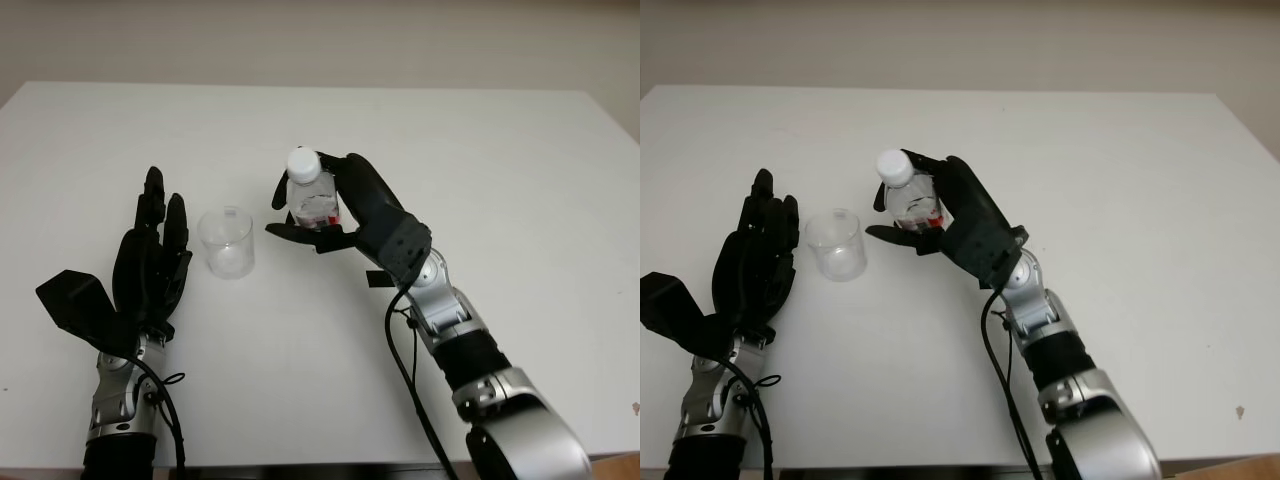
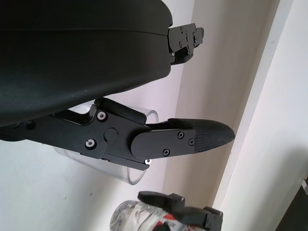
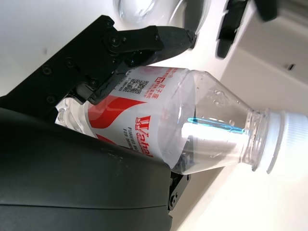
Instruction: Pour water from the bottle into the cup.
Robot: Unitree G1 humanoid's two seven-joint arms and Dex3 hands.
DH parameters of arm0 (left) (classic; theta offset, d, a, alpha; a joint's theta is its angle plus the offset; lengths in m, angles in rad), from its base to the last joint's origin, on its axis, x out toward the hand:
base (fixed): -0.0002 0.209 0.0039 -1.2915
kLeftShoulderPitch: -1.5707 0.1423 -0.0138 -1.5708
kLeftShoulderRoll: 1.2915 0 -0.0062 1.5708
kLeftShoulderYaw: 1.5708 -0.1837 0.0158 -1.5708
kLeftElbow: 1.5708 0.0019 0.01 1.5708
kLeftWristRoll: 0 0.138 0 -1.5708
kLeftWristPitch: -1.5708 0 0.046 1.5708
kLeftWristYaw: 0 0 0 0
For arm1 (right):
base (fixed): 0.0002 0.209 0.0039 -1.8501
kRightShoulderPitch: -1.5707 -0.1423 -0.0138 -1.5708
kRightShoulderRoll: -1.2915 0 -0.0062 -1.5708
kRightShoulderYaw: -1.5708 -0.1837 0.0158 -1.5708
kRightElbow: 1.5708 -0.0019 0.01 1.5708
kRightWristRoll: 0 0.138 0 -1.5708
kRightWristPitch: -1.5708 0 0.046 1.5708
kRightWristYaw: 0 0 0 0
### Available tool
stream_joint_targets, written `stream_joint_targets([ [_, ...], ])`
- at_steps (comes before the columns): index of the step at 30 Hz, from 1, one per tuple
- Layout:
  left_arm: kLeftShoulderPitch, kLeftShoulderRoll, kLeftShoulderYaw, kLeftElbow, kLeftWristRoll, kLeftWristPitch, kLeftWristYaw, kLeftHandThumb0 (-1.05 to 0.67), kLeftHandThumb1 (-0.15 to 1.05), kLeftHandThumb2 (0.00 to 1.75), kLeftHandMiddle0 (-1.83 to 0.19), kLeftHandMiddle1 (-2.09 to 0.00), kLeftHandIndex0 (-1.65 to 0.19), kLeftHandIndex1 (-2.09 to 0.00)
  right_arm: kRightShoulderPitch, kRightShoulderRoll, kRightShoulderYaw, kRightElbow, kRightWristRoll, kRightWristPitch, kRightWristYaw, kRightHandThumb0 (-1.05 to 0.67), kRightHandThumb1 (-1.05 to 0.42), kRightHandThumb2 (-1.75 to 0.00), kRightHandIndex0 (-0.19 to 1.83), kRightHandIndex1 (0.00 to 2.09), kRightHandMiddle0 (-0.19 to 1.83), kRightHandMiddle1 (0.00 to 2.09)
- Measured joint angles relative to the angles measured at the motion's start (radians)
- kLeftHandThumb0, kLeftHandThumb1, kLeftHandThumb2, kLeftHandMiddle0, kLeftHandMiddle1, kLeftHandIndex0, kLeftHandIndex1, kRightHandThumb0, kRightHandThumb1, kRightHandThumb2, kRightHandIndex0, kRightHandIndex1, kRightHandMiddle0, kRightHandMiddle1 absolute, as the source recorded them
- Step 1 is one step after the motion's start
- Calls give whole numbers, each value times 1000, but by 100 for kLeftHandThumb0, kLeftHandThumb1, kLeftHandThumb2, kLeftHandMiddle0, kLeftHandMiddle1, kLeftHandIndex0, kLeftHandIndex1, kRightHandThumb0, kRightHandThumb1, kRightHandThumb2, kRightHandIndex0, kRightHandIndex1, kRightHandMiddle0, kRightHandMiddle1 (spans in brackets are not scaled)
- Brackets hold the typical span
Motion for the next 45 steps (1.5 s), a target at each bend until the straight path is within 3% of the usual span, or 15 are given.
stream_joint_targets([
  [10,0,-14,-2,0,-7,0,3,-71,105,46,18,-5,16,-5,-209,-45,111,332,-221,-63,-205,-19,-93,-37,150,209,104,209],
  [14,1,-14,-2,0,-7,0,3,-71,105,46,18,-5,16,-5,-268,-54,163,400,-283,-64,-238,-19,-93,-32,136,209,86,209],
  [20,1,-14,-2,0,-7,0,1,-71,105,46,19,-5,17,-5,-351,-68,250,464,-392,-41,-344,-23,-92,-31,125,209,78,209],
  [21,1,-14,-3,0,-7,0,1,-71,105,46,19,-5,17,-5,-362,-68,258,469,-398,-35,-348,-22,-95,-24,110,209,64,209],
  [24,1,-15,-3,0,-7,0,0,-71,105,46,19,-5,17,-5,-395,-63,275,492,-408,-8,-355,-22,-98,-16,109,209,62,209],
  [37,2,-27,-4,0,-6,-1,6,-72,105,46,18,-5,16,-6,-483,-9,349,549,-466,71,-388,-26,-101,-13,91,209,51,209],
  [43,2,-34,-5,0,-5,-3,11,-72,105,46,19,-5,17,-5,-496,-4,390,556,-504,75,-434,-27,-100,-12,95,209,52,209],
  [45,2,-35,-5,0,-5,-3,11,-72,105,45,19,-5,17,-5,-505,-4,428,557,-545,81,-465,-28,-100,-10,92,209,36,207],
])
